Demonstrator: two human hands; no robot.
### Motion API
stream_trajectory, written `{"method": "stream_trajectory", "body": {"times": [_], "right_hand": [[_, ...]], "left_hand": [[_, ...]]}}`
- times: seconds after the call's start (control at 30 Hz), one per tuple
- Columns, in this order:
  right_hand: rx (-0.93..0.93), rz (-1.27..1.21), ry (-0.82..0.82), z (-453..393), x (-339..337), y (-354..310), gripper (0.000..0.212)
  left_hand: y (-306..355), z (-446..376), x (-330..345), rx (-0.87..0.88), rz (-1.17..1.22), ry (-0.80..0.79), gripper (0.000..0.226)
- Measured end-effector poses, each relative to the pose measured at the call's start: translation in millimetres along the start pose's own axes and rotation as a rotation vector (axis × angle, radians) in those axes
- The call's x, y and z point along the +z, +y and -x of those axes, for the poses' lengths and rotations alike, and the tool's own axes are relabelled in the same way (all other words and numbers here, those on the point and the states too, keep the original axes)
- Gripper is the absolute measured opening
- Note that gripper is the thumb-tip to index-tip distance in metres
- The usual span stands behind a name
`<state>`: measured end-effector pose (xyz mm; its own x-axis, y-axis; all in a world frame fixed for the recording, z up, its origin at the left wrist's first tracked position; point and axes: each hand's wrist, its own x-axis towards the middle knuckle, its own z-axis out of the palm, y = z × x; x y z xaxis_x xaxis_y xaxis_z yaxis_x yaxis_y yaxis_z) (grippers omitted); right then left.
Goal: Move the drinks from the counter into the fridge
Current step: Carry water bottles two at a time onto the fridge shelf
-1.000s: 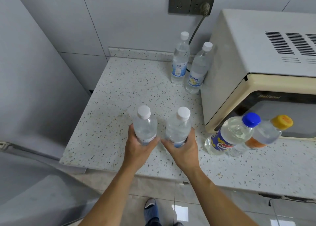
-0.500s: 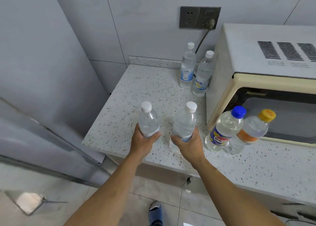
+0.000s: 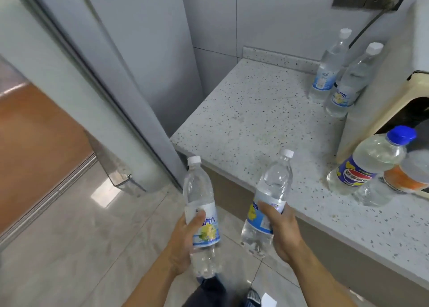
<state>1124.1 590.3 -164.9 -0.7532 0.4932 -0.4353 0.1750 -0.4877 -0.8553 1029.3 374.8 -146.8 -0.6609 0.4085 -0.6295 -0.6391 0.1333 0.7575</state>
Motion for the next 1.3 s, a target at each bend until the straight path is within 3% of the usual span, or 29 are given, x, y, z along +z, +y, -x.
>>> {"method": "stream_trajectory", "body": {"times": [0.07, 0.17, 0.3, 0.43, 0.6, 0.83, 1.1, 1.3], "right_hand": [[0.035, 0.004, -0.068, 11, 18, 11, 0.037], [0.105, 0.037, -0.165, 26, 48, 28, 0.050], [0.147, 0.150, -0.282, 41, 90, 50, 0.054], [0.175, 0.255, -0.437, 56, 141, 72, 0.039], [0.177, 0.392, -0.562, 71, 215, 101, 0.062], [0.152, 0.459, -0.655, 88, 322, 141, 0.043], [0.100, 0.508, -0.680, 95, 425, 175, 0.029], [0.131, 0.530, -0.712, 65, 489, 192, 0.035]], "left_hand": [[-6, 18, -15, -0.028, 0.047, 0.022, 0.071], [-12, 43, -37, -0.029, 0.095, 0.070, 0.111], [-27, 70, -81, -0.004, 0.203, 0.170, 0.119], [-40, 94, -130, 0.011, 0.356, 0.289, 0.117], [-45, 126, -200, 0.070, 0.438, 0.433, 0.091], [-50, 166, -308, 0.205, 0.414, 0.592, 0.059], [-40, 175, -404, 0.238, 0.510, 0.715, 0.062], [-10, 148, -457, 0.247, 0.517, 0.743, 0.060]]}}
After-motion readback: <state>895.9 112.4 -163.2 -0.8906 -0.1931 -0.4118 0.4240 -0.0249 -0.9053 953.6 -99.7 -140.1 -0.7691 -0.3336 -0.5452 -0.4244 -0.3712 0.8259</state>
